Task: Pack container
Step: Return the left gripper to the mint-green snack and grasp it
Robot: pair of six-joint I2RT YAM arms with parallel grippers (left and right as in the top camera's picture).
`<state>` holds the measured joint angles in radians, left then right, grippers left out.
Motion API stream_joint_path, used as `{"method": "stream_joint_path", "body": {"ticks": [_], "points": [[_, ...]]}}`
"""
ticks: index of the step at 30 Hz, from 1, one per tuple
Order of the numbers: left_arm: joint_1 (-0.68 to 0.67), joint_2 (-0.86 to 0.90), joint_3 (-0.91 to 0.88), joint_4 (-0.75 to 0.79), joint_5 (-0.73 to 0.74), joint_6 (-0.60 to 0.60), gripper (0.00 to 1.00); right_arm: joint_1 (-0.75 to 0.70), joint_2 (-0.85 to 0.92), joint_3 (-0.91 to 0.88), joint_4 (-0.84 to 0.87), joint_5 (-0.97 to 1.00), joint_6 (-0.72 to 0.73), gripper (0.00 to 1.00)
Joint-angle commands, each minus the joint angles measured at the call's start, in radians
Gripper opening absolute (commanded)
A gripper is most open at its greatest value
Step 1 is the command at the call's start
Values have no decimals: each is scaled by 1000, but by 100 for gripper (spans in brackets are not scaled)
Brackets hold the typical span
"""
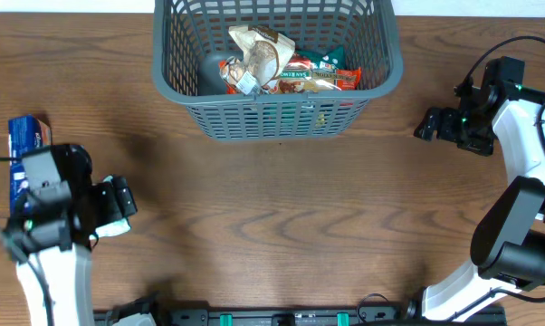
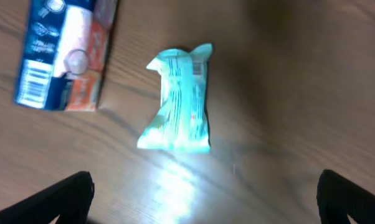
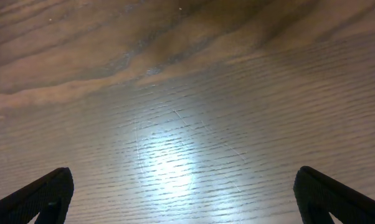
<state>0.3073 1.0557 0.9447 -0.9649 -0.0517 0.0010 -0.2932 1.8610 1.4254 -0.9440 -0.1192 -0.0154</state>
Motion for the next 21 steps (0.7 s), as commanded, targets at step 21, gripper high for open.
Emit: {"method": "stream_joint_path", "body": {"ticks": [21], "points": [[84, 593, -73, 408, 6, 32, 99, 7, 0, -1, -3, -4, -16, 99]]}}
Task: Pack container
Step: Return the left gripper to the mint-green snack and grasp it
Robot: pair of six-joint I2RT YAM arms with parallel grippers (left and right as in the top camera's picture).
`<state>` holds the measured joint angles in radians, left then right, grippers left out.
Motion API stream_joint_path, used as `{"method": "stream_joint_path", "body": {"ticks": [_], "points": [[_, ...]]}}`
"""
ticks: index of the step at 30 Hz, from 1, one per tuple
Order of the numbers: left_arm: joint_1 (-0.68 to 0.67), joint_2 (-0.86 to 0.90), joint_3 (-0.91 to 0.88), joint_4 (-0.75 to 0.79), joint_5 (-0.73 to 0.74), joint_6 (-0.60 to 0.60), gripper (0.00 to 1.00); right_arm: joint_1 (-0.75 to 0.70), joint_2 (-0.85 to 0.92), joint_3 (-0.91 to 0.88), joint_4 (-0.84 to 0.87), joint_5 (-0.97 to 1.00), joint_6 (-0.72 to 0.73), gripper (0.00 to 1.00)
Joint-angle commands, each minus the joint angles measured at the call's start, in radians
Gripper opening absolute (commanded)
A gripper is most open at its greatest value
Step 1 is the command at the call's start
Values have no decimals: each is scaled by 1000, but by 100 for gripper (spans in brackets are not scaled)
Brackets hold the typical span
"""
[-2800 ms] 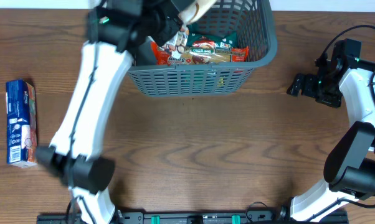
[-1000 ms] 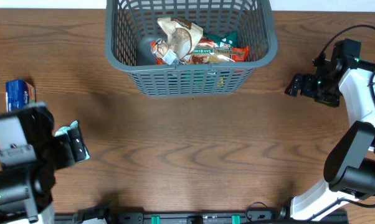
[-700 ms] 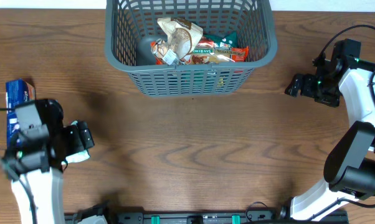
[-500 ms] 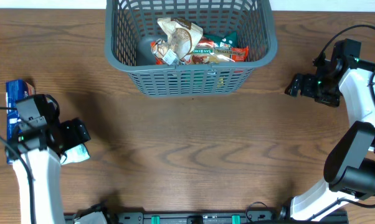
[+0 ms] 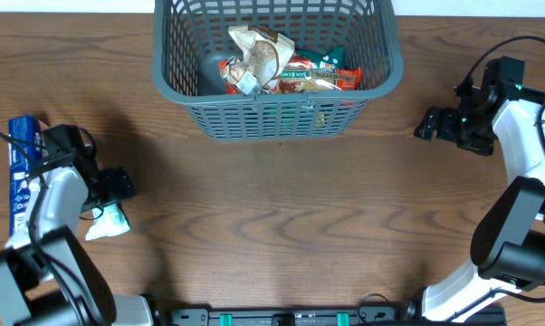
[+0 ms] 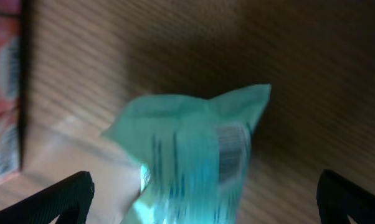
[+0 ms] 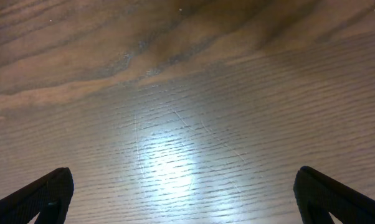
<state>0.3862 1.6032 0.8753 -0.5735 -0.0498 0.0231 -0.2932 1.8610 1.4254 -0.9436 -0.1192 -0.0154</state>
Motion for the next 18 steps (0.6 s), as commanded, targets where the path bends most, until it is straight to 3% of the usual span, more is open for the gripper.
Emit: {"method": "stream_joint_path", "body": {"ticks": [1, 7, 8, 15, 16, 18], "points": [[5, 59, -4, 23, 5, 10, 99, 6, 0, -1, -6, -3, -16, 99], [5, 151, -4, 38, 10, 10, 96, 7, 0, -1, -11, -1, -16, 99], [5, 163, -4, 37, 21, 10, 91, 7, 0, -1, -11, 0, -17, 99], [5, 166, -3, -8, 138, 10, 22, 7, 0, -1, -10, 0, -16, 99], [5, 161, -2, -19, 153, 8, 6, 7, 0, -1, -10, 0, -16, 99], [5, 147, 11, -48, 196, 5, 6, 7, 0, -1, -10, 0, -16, 99]]}}
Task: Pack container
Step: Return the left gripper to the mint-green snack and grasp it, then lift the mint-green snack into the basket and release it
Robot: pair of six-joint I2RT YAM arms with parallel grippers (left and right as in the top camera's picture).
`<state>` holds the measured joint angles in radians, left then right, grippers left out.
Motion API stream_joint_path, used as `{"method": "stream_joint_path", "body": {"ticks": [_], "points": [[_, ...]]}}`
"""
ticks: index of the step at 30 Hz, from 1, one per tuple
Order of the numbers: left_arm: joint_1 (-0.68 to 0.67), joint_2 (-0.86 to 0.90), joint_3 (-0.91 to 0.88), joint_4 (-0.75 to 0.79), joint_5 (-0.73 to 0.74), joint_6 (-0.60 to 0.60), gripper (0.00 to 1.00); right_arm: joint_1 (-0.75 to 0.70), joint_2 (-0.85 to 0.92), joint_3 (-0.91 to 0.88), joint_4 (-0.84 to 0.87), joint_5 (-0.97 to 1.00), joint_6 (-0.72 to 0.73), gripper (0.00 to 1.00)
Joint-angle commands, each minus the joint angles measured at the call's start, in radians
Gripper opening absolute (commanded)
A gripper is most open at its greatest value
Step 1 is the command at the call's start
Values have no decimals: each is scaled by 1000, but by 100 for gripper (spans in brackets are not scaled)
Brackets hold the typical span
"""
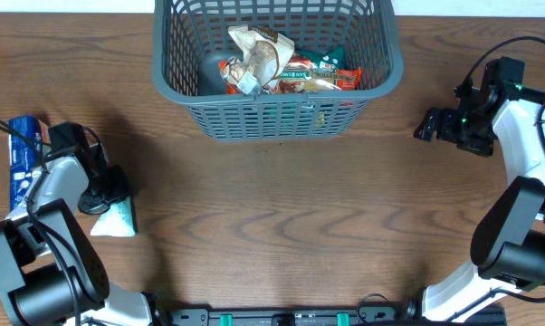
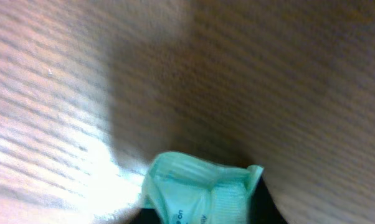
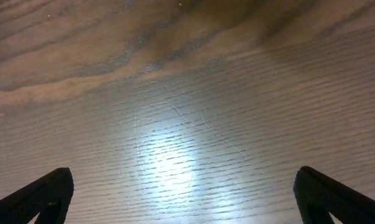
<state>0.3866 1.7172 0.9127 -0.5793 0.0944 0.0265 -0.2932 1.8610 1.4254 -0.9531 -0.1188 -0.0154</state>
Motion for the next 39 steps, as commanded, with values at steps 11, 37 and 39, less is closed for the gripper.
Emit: {"method": "stream_joint_path", "body": {"ticks": [11, 37, 39], "points": [[-18, -141, 450, -432, 160, 3, 6, 7, 0, -1, -1, -1, -16, 99], [-730, 34, 1105, -186, -12, 694, 6, 7, 0, -1, -9, -2, -16, 99], [-751, 82, 1105, -164, 3, 718, 6, 7, 0, -1, -13, -2, -16, 99]]}}
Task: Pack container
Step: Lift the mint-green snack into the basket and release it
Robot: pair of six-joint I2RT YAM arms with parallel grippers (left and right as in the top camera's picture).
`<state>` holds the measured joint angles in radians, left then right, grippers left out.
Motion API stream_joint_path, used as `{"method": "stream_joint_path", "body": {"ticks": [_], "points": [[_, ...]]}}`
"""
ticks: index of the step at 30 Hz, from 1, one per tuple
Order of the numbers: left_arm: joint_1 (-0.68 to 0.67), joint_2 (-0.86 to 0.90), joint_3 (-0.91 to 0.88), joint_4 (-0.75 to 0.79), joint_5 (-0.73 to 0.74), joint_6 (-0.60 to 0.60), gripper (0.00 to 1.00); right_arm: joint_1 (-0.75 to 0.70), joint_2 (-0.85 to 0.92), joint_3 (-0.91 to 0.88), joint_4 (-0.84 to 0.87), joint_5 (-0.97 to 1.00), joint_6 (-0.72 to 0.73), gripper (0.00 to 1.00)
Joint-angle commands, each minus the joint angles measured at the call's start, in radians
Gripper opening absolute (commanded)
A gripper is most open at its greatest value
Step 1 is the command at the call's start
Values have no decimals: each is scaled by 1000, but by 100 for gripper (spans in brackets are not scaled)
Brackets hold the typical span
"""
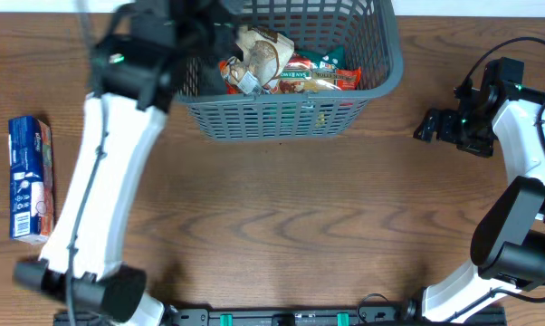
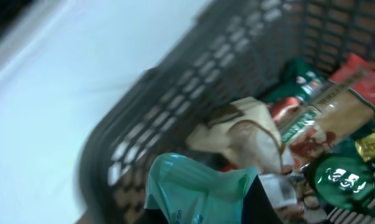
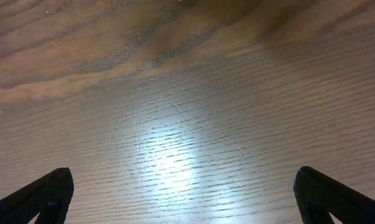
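Observation:
The grey mesh basket stands at the table's far edge and holds several snack packs. My left arm reaches up over the basket's left part. Its gripper is shut on a mint-green packet, held above the snacks inside the basket. The packet itself is hidden in the overhead view. My right gripper hangs open over bare wood to the right of the basket, with nothing between its fingers.
A blue and orange box lies flat on the table near the left edge. The wooden table stretches in front of the basket. The right arm's cable loops at the far right.
My left gripper, which was down on the table at the left with the mint packet in it, is now over the basket's left part, still holding the packet. The right arm has not moved.
My left gripper stood open above the mint packet lying next to the blue box. It then came down close over the packet, and after that was shut on it on the table. Now it holds the packet over the basket. The right gripper stayed open throughout.

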<state>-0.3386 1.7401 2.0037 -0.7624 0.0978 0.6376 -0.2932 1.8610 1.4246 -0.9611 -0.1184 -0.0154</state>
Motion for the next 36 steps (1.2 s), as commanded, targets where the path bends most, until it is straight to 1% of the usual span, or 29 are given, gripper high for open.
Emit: {"method": "stream_joint_path", "body": {"ticks": [1, 5, 7, 8, 9, 12, 14, 19, 21, 24, 26, 28, 31, 33, 36], "points": [[-32, 84, 14, 29, 2, 107, 6, 7, 0, 0, -8, -2, -16, 99], [-39, 198, 14, 41, 10, 105, 6, 7, 0, 0, -18, -2, -16, 99], [-39, 243, 14, 30, 10, 98, 34, 7, 0, 0, -23, -2, -16, 99], [-39, 260, 14, 22, 10, 98, 42, 7, 0, 0, -25, -2, -16, 99], [-39, 274, 14, 14, 10, 98, 46, 7, 0, 0, -27, -2, -16, 99], [-39, 289, 14, -10, 10, 98, 47, 7, 0, 0, -27, -2, -16, 99], [-39, 280, 14, -15, 10, 98, 51, 7, 0, 0, -28, -2, -16, 99], [-39, 174, 15, -35, -8, 99, 57, 7, 0, 0, -30, -2, -17, 99], [-39, 109, 15, -36, -54, 100, 59, 7, 0, 0, -30, -2, -24, 99], [-32, 13, 15, -40, -166, 103, 66, 7, 0, 0, -30, -2, -24, 99], [-23, -40, 15, -56, -240, 100, 68, 7, 0, 0, -30, -2, -24, 99], [2, -90, 15, -90, -303, 58, 72, 7, 0, 0, -30, -2, -24, 99], [72, -152, 15, -177, -363, -84, 79, 7, 0, 0, -30, -2, -27, 99], [159, -191, 14, -269, -370, -209, 87, 7, 0, 0, -30, -2, -27, 99], [293, -222, 14, -376, -369, -323, 99, 6, 0, 0, -28, -2, -27, 99]]}}
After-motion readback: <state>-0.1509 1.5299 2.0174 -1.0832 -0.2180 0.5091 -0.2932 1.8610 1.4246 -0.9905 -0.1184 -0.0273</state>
